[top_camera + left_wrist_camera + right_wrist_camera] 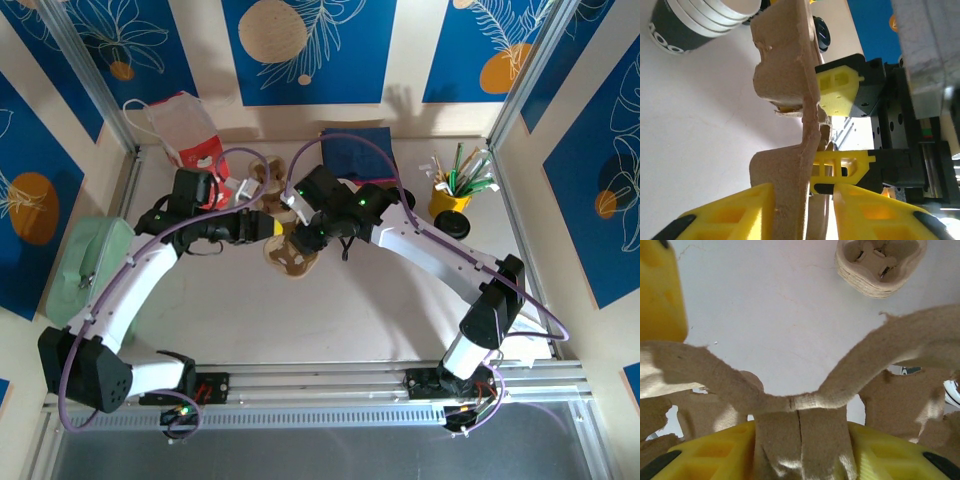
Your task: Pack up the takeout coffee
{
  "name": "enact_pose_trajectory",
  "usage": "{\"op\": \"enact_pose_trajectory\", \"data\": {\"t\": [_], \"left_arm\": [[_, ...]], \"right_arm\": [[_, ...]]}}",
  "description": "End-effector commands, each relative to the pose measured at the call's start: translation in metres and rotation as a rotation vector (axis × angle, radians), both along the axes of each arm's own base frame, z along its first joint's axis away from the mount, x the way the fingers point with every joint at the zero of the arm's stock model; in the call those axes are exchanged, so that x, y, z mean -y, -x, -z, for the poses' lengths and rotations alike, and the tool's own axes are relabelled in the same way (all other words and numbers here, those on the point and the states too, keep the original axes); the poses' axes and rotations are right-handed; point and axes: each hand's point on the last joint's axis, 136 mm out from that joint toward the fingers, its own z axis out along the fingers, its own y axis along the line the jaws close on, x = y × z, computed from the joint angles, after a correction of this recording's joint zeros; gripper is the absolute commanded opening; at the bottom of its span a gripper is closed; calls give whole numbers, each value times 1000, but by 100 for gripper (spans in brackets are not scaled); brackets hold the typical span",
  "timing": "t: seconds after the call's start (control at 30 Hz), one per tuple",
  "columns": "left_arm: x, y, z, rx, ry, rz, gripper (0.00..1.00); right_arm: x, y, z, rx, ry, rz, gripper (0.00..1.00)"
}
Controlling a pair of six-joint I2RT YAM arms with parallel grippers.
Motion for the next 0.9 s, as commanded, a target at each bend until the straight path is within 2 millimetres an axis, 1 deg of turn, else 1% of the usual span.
{"op": "enact_pose_trajectory", "data": {"t": [0.0,0.03,0.13,0.2,0.23,0.37,0.4,0.5,0.67,0.77,0.87], "left_arm": [[-19,-17,-28,110,-37,-101,46],[-27,-23,-32,126,-54,-143,49],[-59,-44,-46,159,-115,-309,57],[-92,-63,-49,164,-190,-468,63],[-107,-71,-51,168,-225,-538,64],[-179,-100,-50,151,-408,-839,67],[-194,-106,-52,151,-441,-895,68],[-227,-123,-54,128,-502,-1030,68],[-252,-151,-60,112,-556,-1123,68],[-264,-167,-58,100,-609,-1149,66],[-273,-177,-54,57,-652,-1150,64]], "right_arm": [[8,3,-6,10,0,1,43],[9,3,-5,8,2,2,43],[11,6,2,-5,8,1,42],[13,8,6,-16,12,1,41],[14,9,7,-19,14,2,41],[17,12,12,-33,19,3,41],[17,13,13,-34,20,5,41],[18,16,14,-40,16,3,41],[21,19,13,-44,10,1,40],[22,20,13,-45,7,0,40],[22,23,15,-55,9,-7,41]]}}
